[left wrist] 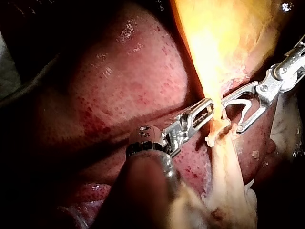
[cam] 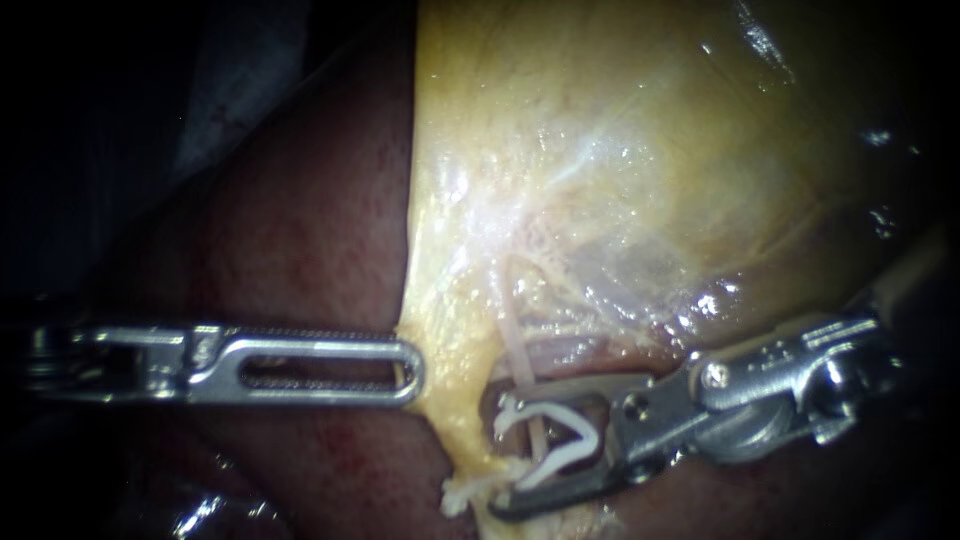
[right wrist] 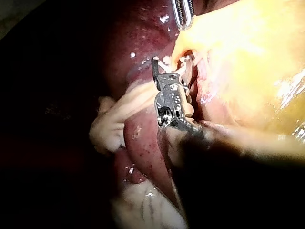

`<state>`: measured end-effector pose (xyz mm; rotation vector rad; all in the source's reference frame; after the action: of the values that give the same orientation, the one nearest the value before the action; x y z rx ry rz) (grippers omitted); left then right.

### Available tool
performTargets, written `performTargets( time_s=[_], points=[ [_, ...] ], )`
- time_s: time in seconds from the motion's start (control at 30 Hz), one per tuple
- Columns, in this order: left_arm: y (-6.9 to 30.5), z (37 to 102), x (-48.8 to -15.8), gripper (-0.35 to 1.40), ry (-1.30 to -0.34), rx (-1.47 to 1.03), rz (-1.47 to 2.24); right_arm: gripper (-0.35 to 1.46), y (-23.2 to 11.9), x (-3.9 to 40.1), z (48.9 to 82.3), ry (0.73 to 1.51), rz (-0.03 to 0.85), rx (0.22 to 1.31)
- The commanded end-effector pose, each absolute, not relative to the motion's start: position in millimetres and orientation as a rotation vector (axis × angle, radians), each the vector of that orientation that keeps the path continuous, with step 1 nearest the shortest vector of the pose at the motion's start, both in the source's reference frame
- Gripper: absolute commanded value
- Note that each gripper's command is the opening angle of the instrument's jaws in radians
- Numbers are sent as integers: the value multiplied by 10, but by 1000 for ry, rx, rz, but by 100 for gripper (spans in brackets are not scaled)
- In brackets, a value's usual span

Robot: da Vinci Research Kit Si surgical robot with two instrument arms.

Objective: Clipping second clip left tube

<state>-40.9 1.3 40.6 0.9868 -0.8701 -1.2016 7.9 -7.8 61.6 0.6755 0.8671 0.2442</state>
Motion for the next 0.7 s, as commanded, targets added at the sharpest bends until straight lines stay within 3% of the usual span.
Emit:
performTargets(
  time_s=[0.03, 0.7],
  points=[
    [13, 405, -409, 0, -870, 986, -1202, 59, -79, 81, 619, 864, 242, 674],
    [12, 406, -411, 0, -870, 984, -1203, 57, -103, 130, 654, 848, 223, 713]
  ],
)
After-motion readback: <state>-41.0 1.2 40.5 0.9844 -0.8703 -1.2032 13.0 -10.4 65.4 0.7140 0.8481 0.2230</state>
